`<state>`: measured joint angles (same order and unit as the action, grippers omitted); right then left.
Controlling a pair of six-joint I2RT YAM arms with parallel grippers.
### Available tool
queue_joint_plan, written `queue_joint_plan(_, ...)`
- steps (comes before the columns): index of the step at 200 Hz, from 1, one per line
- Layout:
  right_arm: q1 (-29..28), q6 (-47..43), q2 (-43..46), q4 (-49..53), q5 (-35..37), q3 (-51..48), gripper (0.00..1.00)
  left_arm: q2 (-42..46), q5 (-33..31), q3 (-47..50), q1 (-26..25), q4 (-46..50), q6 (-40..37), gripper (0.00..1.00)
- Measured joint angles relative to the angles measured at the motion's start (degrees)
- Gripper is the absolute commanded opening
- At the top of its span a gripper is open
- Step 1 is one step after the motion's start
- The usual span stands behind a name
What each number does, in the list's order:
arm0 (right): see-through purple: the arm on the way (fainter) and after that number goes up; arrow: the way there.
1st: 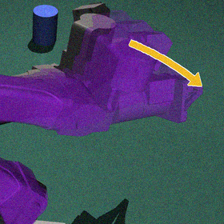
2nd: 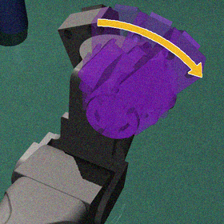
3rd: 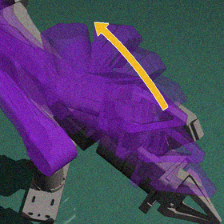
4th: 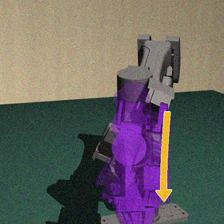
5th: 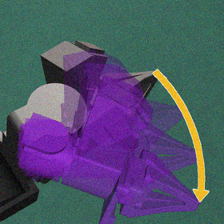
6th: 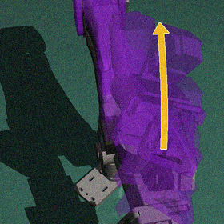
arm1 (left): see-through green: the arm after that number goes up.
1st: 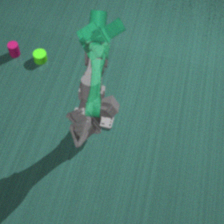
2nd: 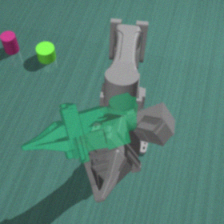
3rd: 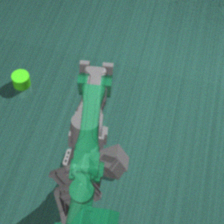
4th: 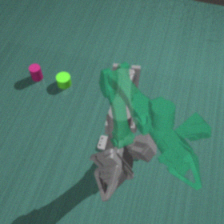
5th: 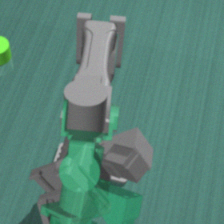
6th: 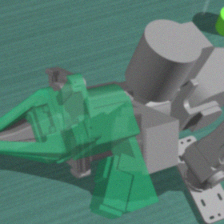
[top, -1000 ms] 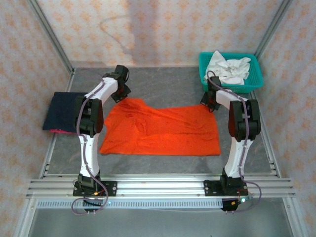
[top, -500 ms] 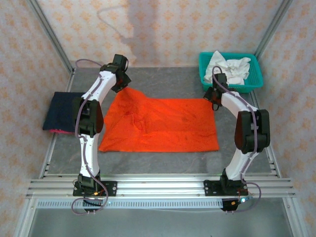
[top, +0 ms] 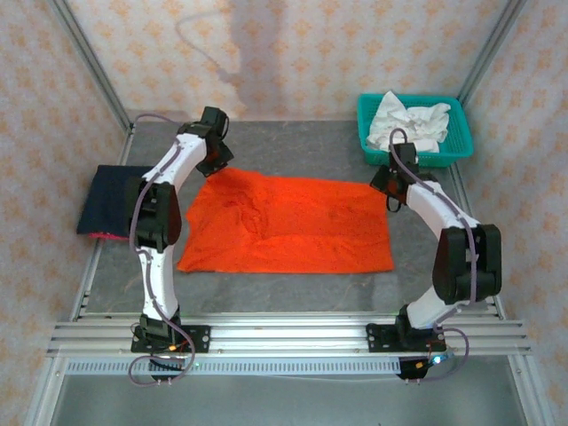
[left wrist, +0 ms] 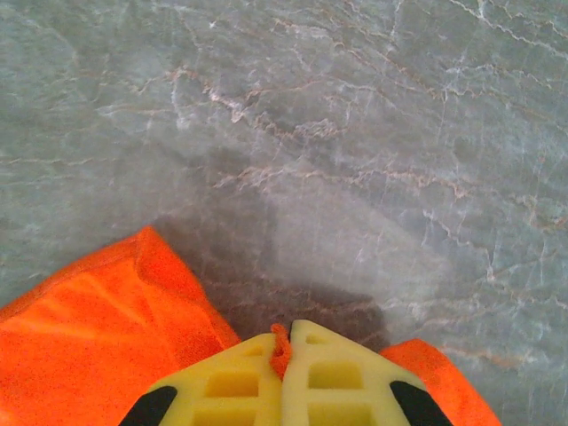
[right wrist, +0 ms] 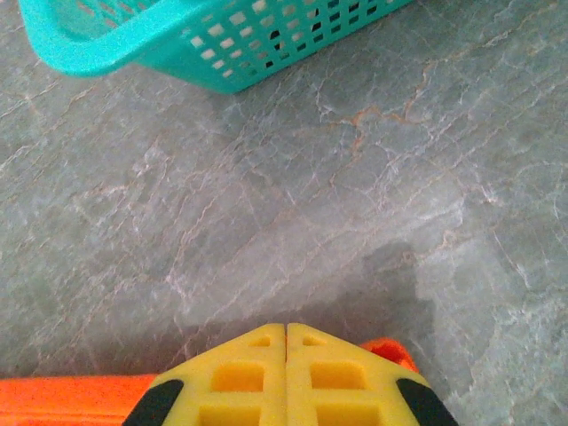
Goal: Fold and stack the t-shirts
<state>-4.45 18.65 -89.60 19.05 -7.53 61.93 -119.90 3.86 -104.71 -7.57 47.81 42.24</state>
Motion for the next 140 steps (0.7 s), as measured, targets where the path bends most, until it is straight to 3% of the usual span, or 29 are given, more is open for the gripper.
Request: queue_joint_plan(140, 0.0, 0.8, 12.2, 5.2, -3.0, -10.6, 0.0, 20.2, -1.5, 21.7, -3.7, 0.8, -0.3, 0.0)
